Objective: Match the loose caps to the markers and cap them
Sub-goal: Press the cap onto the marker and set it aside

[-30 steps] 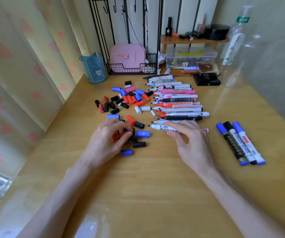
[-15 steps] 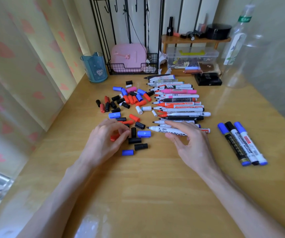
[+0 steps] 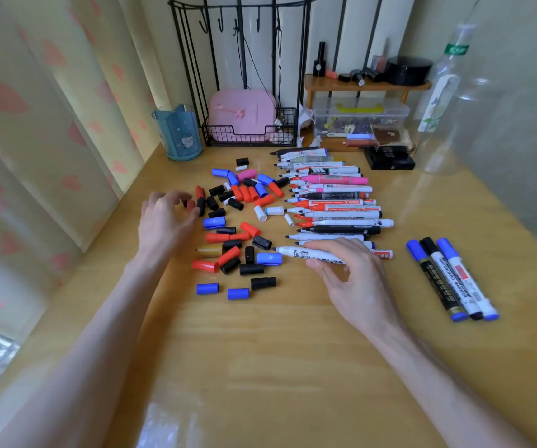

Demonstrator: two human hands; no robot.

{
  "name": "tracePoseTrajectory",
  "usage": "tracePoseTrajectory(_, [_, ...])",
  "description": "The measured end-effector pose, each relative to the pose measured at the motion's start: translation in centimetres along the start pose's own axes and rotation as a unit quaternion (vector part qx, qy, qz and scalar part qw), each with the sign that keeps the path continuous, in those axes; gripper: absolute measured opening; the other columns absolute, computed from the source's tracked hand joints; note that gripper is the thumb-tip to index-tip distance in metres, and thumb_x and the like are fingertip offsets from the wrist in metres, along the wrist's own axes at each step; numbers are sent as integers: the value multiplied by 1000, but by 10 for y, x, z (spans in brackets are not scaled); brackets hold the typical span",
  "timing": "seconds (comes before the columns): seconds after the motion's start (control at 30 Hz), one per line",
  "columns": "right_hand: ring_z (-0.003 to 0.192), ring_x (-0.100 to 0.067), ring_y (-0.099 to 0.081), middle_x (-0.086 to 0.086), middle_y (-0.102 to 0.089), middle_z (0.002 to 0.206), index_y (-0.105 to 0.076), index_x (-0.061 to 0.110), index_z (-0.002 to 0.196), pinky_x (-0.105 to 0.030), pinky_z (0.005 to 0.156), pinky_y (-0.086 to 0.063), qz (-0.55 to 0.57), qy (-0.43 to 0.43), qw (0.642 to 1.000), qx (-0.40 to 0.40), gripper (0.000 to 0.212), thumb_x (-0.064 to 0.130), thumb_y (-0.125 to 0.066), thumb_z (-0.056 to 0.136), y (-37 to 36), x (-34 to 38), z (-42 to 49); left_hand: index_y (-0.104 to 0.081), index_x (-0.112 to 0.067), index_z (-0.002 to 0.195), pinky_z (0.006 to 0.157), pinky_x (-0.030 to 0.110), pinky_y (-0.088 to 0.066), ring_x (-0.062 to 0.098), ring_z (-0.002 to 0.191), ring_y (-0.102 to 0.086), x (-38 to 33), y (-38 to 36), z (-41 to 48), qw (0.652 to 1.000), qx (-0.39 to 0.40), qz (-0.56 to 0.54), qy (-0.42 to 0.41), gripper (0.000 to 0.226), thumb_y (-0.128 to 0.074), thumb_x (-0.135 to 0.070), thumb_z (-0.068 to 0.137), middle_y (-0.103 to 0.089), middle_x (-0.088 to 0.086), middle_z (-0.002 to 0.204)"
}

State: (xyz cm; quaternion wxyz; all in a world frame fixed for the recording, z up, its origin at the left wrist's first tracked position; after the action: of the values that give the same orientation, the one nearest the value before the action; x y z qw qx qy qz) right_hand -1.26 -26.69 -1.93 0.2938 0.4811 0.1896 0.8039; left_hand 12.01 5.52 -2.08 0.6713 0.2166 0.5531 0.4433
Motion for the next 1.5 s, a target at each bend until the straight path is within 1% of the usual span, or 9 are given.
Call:
tracePoseTrajectory(0.2, [106, -8, -62, 19, -72, 108, -77, 27, 114, -21, 89, -45, -1, 5, 1000, -2, 20, 23, -76, 95, 0, -2, 1, -73, -12, 121, 104, 46, -44, 42, 118, -55, -9, -15, 14, 1000, 12, 27, 5, 40, -77, -38, 91, -58, 22, 124])
tracePoseTrajectory(0.33, [105, -9, -61, 17, -73, 108, -77, 25, 114, -15, 88, -42, -8, 10, 1000, -7, 20, 21, -76, 95, 1, -2, 1, -76, -7, 112, 102, 43, -44, 41, 118, -53, -9, -14, 13, 999, -10, 39, -4, 29, -75, -28, 92, -59, 21, 123])
tracePoseTrajectory(0.53, [106, -8, -61, 17, -73, 109, -77, 23, 114, -18, 88, -44, -1, 17, 1000, -20, 20, 20, -76, 95, 2, -1, 1, -74, -13, 106, 87, 31, -45, 24, 106, -61, -23, 10, -15, 991, -41, -72, -105, 14, -73, -23, 96, -68, 6, 110])
tracePoseTrajectory(0.67, [107, -2, -60, 18, -72, 110, -76, 25, 116, -15, 84, -42, 33, 18, 999, -33, 22, 18, -74, 96, 3, 1, 1, -69, -10, 108, 71, 19, -53, 10, 79, -72, -55, 28, -66, 958, 91, -226, -151, 9, -68, -14, 100, -75, -5, 91])
tracePoseTrajectory(0.8, [101, -10, -61, 14, -71, 105, -76, 22, 118, -18, 81, -40, 53, 39, 997, -39, 23, 15, -74, 96, 6, 4, 3, -69, -18, 105, 79, 27, -59, 19, 77, -73, -71, 28, -98, 923, 178, -299, -164, 9, -67, -18, 97, -75, 0, 93])
tracePoseTrajectory(1.1, [99, -16, -62, 12, -72, 104, -78, 21, 116, -28, 91, -49, 26, 79, 996, -15, 22, 17, -76, 94, 4, 9, 2, -72, -19, 105, 73, 21, -53, 12, 77, -71, -82, 18, -109, 917, 210, -291, -174, 9, -71, -16, 97, -74, -8, 86])
tracePoseTrajectory(1.23, [96, -20, -62, 10, -73, 103, -78, 20, 115, -32, 89, -49, 16, 86, 996, -10, 21, 20, -76, 94, 2, 10, 0, -76, -15, 109, 77, 32, -58, 21, 80, -73, -85, 14, -114, 919, 190, -296, -178, 17, -74, -21, 93, -77, 1, 89])
tracePoseTrajectory(1.37, [94, -18, -64, 10, -74, 103, -79, 19, 114, -33, 87, -51, 9, 82, 997, -3, 20, 23, -75, 95, 0, 11, -3, -78, -14, 109, 73, 18, -53, 18, 76, -73, -85, 12, -118, 925, 182, -281, -180, 17, -74, -20, 93, -77, 2, 83])
tracePoseTrajectory(1.5, [95, -17, -65, 10, -74, 103, -79, 20, 115, -34, 87, -51, 25, 75, 997, 21, 21, 26, -74, 95, 1, 10, -1, -78, -16, 108, 70, 20, -51, 16, 74, -70, -84, 14, -117, 926, 187, -266, -192, 16, -75, -24, 94, -76, 0, 84])
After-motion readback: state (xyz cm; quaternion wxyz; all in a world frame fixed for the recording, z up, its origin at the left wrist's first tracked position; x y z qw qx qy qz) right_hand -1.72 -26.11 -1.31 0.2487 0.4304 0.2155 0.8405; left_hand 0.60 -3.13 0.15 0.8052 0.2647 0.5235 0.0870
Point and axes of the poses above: each hand's wrist, its own z-axis towards the middle knuckle, its own y-axis out of the back of the hand, x = y × z, the point moved 3 cm from there along z, towards the middle knuckle
